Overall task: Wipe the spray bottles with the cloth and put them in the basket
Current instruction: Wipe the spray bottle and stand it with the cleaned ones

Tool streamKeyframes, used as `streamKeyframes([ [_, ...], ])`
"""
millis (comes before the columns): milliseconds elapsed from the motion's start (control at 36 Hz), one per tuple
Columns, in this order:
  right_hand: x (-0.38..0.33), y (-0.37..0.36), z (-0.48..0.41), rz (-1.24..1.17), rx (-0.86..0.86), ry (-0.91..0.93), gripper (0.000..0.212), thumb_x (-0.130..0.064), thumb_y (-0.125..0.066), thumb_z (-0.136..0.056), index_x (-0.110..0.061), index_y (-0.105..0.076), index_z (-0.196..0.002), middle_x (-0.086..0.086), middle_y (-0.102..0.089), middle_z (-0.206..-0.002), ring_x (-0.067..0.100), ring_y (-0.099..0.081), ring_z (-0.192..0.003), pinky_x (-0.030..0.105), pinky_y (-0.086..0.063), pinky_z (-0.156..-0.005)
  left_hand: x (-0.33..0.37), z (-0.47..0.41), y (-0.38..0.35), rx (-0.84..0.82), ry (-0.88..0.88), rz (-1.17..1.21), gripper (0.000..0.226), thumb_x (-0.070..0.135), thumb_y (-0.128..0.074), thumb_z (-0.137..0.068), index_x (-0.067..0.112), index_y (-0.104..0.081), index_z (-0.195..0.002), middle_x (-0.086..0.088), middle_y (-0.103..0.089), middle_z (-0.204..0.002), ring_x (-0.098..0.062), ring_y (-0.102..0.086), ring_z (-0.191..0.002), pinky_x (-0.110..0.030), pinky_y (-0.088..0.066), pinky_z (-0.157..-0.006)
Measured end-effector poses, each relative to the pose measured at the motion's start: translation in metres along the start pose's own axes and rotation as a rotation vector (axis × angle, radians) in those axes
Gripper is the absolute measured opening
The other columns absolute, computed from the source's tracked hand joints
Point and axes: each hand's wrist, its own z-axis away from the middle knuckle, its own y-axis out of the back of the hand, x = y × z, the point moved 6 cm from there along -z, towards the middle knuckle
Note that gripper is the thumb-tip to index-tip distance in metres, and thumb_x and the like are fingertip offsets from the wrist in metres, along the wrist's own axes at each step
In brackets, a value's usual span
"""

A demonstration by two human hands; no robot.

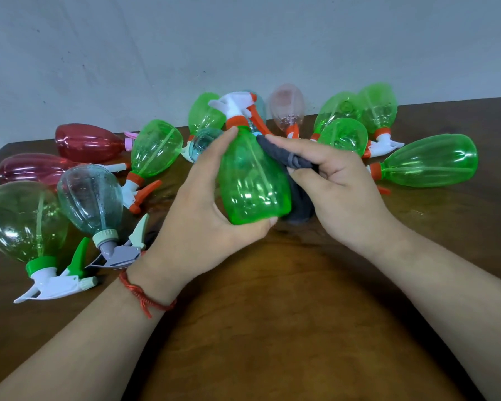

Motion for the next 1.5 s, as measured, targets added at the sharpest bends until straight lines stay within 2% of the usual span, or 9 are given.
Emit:
streamKeyframes([
  [111,0.000,-0.005,0.003,0.008,-0.021,-0.001,0.044,-0.002,-0.056,-0.099,-0.023,-0.072,-0.134,-0.010,-0.071,-0.135,0.008,-0.062,-0.133,0.043,-0.045,-0.119,-0.007,-0.004,0.014,0.125,0.041,0.048,0.114,0.036,-0.099,-0.072,0.031,-0.033,-0.165,0.004,-0.050,-0.161,-0.024,-0.053,-0.147,-0.053,-0.046,-0.119],
  [250,-0.003,-0.010,0.005,0.022,-0.056,-0.004,0.046,-0.003,-0.057,-0.099,-0.038,-0.071,-0.125,-0.019,-0.071,-0.131,0.001,-0.061,-0.131,0.034,-0.045,-0.118,-0.003,-0.005,0.025,0.235,0.089,-0.008,0.108,0.017,-0.099,-0.075,0.020,-0.037,-0.163,0.014,-0.048,-0.156,0.005,-0.051,-0.141,-0.020,-0.047,-0.113],
  [333,-0.002,-0.010,0.005,0.017,-0.068,-0.024,0.043,-0.004,-0.058,-0.100,-0.036,-0.072,-0.126,-0.017,-0.071,-0.133,0.002,-0.061,-0.132,0.036,-0.044,-0.119,-0.010,-0.004,0.028,0.242,0.104,-0.054,0.111,0.033,-0.099,-0.074,0.027,-0.035,-0.165,0.012,-0.044,-0.162,-0.006,-0.045,-0.150,-0.038,-0.044,-0.121],
  [417,-0.001,-0.008,0.005,0.025,-0.069,-0.037,0.041,-0.005,-0.058,-0.100,-0.032,-0.073,-0.126,-0.014,-0.071,-0.133,0.003,-0.061,-0.132,0.038,-0.045,-0.119,-0.011,-0.004,0.028,0.242,0.115,-0.088,0.112,0.041,-0.096,-0.073,0.030,-0.034,-0.165,0.014,-0.042,-0.164,-0.006,-0.042,-0.152,-0.042,-0.041,-0.124],
  [639,-0.006,-0.007,0.008,0.085,-0.043,0.009,0.043,-0.002,-0.056,-0.104,-0.027,-0.071,-0.135,-0.016,-0.070,-0.134,-0.001,-0.061,-0.129,0.034,-0.048,-0.116,-0.012,-0.006,0.023,0.094,0.066,0.025,0.113,0.034,-0.100,-0.073,0.030,-0.033,-0.165,0.006,-0.044,-0.165,-0.024,-0.050,-0.150,-0.055,-0.045,-0.119],
  [1000,-0.002,0.004,-0.009,-0.303,0.019,-0.093,0.047,0.011,-0.048,-0.098,-0.015,-0.072,-0.129,0.004,-0.074,-0.130,0.022,-0.066,-0.129,0.048,-0.046,-0.118,0.019,0.004,0.002,-0.147,-0.006,0.155,0.111,0.023,-0.100,-0.074,0.019,-0.034,-0.164,-0.001,-0.047,-0.161,-0.026,-0.049,-0.149,-0.050,-0.044,-0.121],
  [1167,0.005,0.004,-0.009,-0.277,0.060,-0.099,0.048,0.016,-0.050,-0.097,-0.015,-0.075,-0.125,0.002,-0.077,-0.124,0.019,-0.069,-0.123,0.039,-0.051,-0.113,0.015,0.003,-0.002,-0.182,-0.004,-0.011,0.116,0.037,-0.099,-0.072,0.026,-0.031,-0.166,0.012,-0.043,-0.162,-0.017,-0.048,-0.150,-0.046,-0.042,-0.123],
  [1250,0.007,0.001,-0.008,-0.241,0.035,-0.088,0.048,0.017,-0.051,-0.096,-0.016,-0.075,-0.122,0.000,-0.078,-0.120,0.017,-0.070,-0.120,0.038,-0.052,-0.110,0.014,0.003,-0.004,-0.186,-0.006,-0.061,0.116,0.030,-0.100,-0.072,0.024,-0.030,-0.165,0.011,-0.047,-0.159,-0.012,-0.050,-0.147,-0.039,-0.043,-0.122],
  [1500,0.004,0.001,-0.006,-0.133,0.024,-0.028,0.046,0.014,-0.055,-0.096,-0.018,-0.077,-0.120,-0.004,-0.078,-0.121,0.012,-0.069,-0.121,0.032,-0.051,-0.109,0.007,0.001,-0.001,-0.051,-0.010,-0.055,0.114,0.031,-0.101,-0.073,0.025,-0.034,-0.166,0.008,-0.046,-0.162,-0.021,-0.047,-0.151,-0.047,-0.041,-0.123],
])
